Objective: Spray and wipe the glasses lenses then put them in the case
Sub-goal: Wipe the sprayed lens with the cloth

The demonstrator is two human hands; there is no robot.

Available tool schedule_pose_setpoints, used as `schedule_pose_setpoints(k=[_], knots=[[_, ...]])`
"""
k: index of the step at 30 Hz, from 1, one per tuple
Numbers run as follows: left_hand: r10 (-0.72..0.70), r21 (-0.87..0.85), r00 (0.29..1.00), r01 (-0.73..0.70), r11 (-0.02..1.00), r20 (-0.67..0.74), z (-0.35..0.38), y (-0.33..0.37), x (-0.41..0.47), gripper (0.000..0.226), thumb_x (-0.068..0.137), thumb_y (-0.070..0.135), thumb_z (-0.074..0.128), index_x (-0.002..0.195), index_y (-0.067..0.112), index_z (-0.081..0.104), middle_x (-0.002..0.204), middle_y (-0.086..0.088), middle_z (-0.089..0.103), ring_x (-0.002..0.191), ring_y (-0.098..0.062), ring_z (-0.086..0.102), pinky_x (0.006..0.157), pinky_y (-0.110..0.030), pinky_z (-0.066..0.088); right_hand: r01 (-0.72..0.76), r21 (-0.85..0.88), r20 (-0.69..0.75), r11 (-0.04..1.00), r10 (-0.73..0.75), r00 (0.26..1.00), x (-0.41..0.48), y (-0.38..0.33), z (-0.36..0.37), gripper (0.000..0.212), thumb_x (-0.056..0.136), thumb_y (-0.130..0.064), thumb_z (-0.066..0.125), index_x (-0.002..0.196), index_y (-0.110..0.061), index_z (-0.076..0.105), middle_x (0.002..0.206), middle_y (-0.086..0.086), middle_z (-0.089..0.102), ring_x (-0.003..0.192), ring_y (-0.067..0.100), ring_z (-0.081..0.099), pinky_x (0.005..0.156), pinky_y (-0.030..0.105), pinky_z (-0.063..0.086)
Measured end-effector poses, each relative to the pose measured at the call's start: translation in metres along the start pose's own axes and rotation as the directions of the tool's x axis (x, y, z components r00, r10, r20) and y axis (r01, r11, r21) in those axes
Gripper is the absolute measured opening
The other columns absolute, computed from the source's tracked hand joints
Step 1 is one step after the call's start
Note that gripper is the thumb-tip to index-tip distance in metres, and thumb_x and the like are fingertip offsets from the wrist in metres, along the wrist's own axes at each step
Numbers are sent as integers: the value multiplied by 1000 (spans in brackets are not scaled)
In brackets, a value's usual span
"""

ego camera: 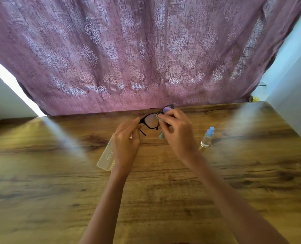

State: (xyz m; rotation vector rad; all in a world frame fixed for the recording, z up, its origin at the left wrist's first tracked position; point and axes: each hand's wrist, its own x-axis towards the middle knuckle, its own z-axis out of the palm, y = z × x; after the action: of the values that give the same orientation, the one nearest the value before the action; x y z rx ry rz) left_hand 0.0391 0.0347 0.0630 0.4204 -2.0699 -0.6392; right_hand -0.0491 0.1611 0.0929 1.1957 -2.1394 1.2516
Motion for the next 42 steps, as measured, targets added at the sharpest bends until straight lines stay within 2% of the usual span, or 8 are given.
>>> schedule_pose_setpoints(k=[7, 18, 23, 29, 33, 36, 39, 42], knots=[[54, -29, 998, -54, 998, -12, 4, 5, 1, 28, 78, -13, 61, 100, 0, 72, 87, -9, 72, 82, -11, 60, 79, -8, 40, 57, 8, 18, 998, -57, 998, 3, -8, 6, 17, 81, 4, 70, 98, 3, 73, 85, 13, 63, 78, 25, 61, 69, 31, 53], [-15, -26, 999, 14, 1000, -33, 4, 0, 2, 23, 81, -9, 60, 99, -1, 72, 87, -10, 72, 78, -23, 65, 72, -22, 46, 40, -2, 6, 999, -40, 999, -10, -1, 0, 19, 78, 8, 71, 96, 4, 73, 85, 13, 63, 77, 25, 63, 72, 33, 54], [24, -32, 1000, -24, 999, 8, 4, 1, -3, 29, 80, -10, 60, 104, 2, 71, 86, -9, 70, 80, -17, 61, 74, -17, 44, 96, 25, 17, 995, -97, 995, -9, -12, 8, 15, 81, 4, 69, 95, 3, 73, 86, 13, 63, 77, 24, 63, 71, 32, 53], [7, -63, 1000, -7, 998, -6, 2, 1, -4, 27, 80, -14, 61, 102, -1, 71, 88, -9, 71, 81, -17, 64, 77, -11, 44, 29, 9, -11, 1000, -29, 1000, 3, -3, 10, 18, 81, 4, 69, 98, 2, 73, 84, 11, 62, 76, 21, 60, 69, 22, 48], [-41, -88, 999, 39, 995, -22, 0, -1, -7, 24, 82, -9, 59, 102, -1, 71, 93, -10, 72, 86, -18, 66, 79, -17, 47, -98, 69, -76, 993, 103, 992, 1, 10, 0, 15, 83, -4, 70, 97, -3, 74, 88, 6, 66, 80, 16, 61, 75, 12, 46], [-74, -109, 996, 69, 992, -41, -1, -3, -8, 22, 82, -8, 61, 101, -1, 72, 92, -6, 71, 85, -11, 64, 78, -12, 45, -278, 197, -158, 940, 310, 938, 2, 23, -12, 16, 85, -12, 70, 100, -7, 72, 88, 0, 67, 81, 15, 65, 77, 19, 51], [-132, -140, 990, 124, 982, -49, -3, -3, -10, 24, 82, -7, 61, 101, 2, 72, 91, 2, 69, 83, -12, 65, 78, -24, 50, -478, 328, -130, 815, 540, 832, 3, 36, -20, 16, 86, -15, 70, 101, -13, 72, 89, 2, 71, 80, 13, 67, 73, 25, 55], [-184, -140, 982, 177, 974, -41, -2, -4, -12, 24, 83, -5, 61, 102, 6, 72, 90, 6, 69, 82, -11, 66, 75, -36, 51, -586, 509, 1, 631, 680, 733, 3, 41, -20, 10, 84, -13, 71, 93, -18, 73, 78, -2, 72, 70, 12, 67, 62, 30, 55]])
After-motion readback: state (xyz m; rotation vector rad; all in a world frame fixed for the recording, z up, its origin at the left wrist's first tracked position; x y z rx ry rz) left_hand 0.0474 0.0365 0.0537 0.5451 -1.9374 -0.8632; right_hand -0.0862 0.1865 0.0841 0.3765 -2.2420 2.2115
